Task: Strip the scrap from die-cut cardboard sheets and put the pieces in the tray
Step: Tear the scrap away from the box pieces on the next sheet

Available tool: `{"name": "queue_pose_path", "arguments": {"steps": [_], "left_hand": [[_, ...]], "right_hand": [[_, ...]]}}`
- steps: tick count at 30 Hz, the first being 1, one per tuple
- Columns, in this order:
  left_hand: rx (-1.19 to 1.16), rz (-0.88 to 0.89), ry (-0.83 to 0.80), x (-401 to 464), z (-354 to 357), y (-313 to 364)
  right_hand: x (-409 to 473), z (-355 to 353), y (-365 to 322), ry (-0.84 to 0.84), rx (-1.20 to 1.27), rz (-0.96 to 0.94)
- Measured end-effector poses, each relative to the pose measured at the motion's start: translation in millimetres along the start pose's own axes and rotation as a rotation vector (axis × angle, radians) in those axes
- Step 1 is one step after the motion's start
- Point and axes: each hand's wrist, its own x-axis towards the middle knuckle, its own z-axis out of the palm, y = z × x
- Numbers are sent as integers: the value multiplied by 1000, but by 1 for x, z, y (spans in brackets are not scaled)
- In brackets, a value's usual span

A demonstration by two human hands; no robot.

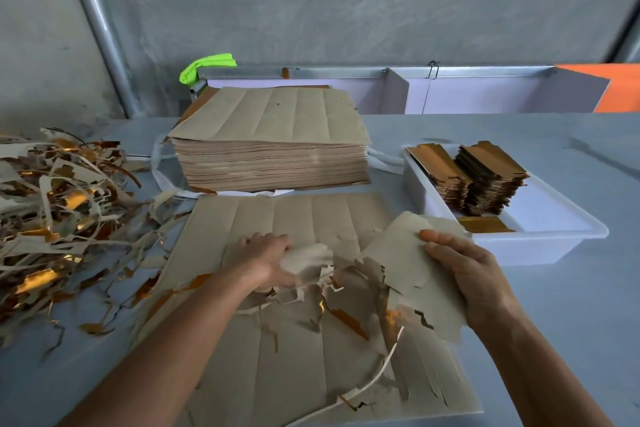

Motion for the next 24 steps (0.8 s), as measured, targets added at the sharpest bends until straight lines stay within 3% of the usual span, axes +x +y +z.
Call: {"name": "queue_pose_path", "arguments": {"steps": [5,10,14,17,21,24], "left_hand": [[-466,-77,237,-7,-39,-16],[-780,-150,436,-14,-83,-29],[-1539,-181,242,-31,-100,-15],[-1855,-61,43,-43,-105,0],[-1922,38,-132,-56,-97,38],[-1714,8,-44,-56,-86,62]], "right_hand": [[1,0,3,-33,1,-17],[3,7,-4,-27,-14,-82],[0,23,-14,-60,-34,-175],[1,40,-20,-68,-112,-267],[0,73,-27,-134,-169,-314],[-2,90,-29,-173,-130,-273]]}}
